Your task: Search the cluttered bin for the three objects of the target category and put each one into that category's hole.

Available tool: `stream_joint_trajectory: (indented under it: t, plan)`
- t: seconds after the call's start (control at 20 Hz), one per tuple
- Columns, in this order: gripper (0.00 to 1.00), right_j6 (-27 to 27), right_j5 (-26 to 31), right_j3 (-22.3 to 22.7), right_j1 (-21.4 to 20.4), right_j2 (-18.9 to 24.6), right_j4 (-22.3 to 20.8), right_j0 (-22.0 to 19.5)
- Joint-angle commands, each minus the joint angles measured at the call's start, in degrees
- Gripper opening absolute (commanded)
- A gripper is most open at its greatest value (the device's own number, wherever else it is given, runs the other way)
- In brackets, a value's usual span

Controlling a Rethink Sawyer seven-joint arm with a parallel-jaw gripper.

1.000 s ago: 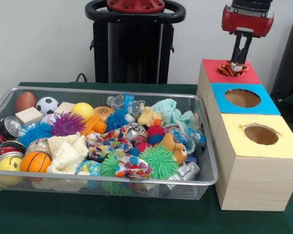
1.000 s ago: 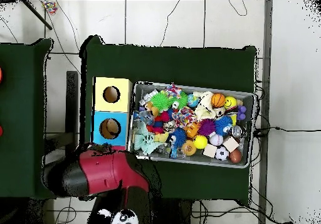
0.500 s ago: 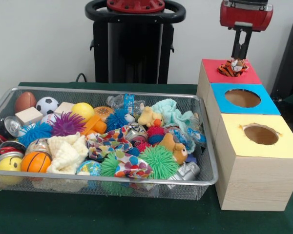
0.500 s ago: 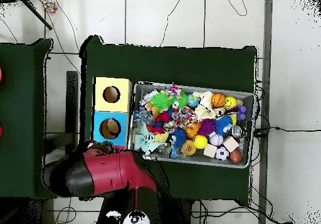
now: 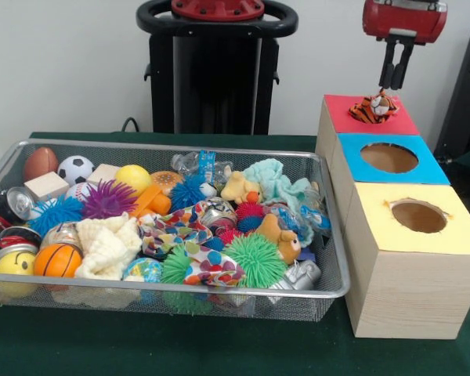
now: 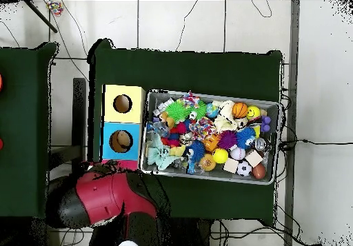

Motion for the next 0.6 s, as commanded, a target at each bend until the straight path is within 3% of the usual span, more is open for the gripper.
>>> stream_joint_trajectory:
  t: [0.05,0.35,0.6]
  plan:
    - [0.00,-0.6,2.1,3.2,0.4,4.7,-0.6,-1.9]
    - [0.00,1.3,1.0,2.5,1.9,2.4,-2.5,-0.4]
    - [0.00,1.3,1.0,3.3,1.9,3.3,-1.4,-0.9]
